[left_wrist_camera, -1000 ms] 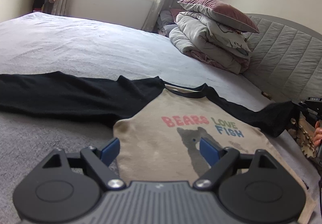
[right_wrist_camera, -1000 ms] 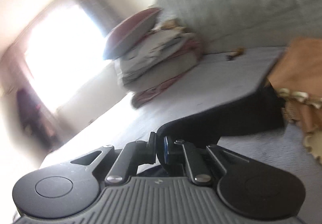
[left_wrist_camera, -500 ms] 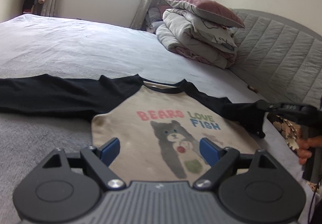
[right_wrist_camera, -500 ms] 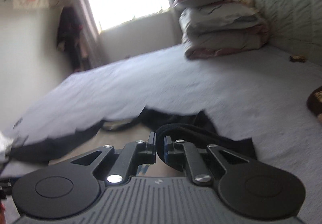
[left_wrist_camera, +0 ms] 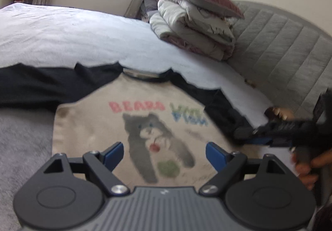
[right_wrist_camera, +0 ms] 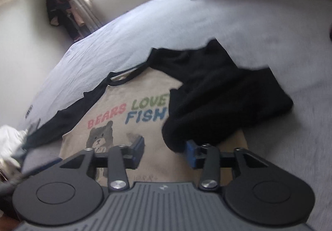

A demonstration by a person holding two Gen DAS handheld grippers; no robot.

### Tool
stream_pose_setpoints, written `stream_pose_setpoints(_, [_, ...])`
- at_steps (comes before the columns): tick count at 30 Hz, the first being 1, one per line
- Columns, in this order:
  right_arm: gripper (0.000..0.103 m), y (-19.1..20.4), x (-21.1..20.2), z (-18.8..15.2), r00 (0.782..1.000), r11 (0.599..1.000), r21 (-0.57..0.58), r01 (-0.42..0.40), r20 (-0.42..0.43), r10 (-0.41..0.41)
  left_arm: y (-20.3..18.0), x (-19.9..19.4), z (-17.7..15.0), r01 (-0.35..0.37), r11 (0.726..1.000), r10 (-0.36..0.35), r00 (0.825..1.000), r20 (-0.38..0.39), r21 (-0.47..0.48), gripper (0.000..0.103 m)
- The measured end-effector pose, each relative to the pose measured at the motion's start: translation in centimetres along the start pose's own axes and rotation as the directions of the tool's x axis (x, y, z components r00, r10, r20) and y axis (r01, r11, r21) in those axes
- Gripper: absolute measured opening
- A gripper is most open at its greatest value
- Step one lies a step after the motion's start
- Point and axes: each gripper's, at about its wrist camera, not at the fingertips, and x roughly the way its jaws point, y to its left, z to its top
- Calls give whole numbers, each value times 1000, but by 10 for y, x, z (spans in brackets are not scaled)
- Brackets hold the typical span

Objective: Fold clothes

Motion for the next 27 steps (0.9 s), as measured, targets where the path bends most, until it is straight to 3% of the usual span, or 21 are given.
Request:
stream_pose_setpoints(3, [48,-13,-3,2,1000,998,69,10,-9,-9,3,7,-17,-32,998,32,999,-5,55,88])
stream_pose_setpoints(7, [48,-33,-11,6,996,983,185,-19,84,4,-7,6,-19,-53,992,52,999,9,113,88])
stream_pose_setpoints(11, [43,-45,-12,5,987,954,296,-45,158,-2,-6,2,-18,-33,996,33,999,9,87,88])
stream_pose_setpoints(13, [41,-49,-9,2,986,933,357,-49,167,-12,-4,0,-17,-23,997,23,1000,7,69,88])
stream_pose_setpoints(16, [41,-59,-6,-3,983,865,486,-122,177,40,-1,-3,-14,-12,999,11,1000,7,39,88])
stream_pose_setpoints(17, [41,-61,-7,-3,982,853,503,-138,184,50,0,-4,-13,-9,1000,9,1000,8,29,88])
stream_pose_setpoints(21, [41,-61,-13,-1,976,867,485,-118,215,12,1,-9,-7,-9,1000,9,1000,13,11,88])
stream_pose_setpoints(27, [42,-73,-15,-5,977,806,575,-141,213,19,5,-12,-4,-9,1000,9,1000,24,-12,88])
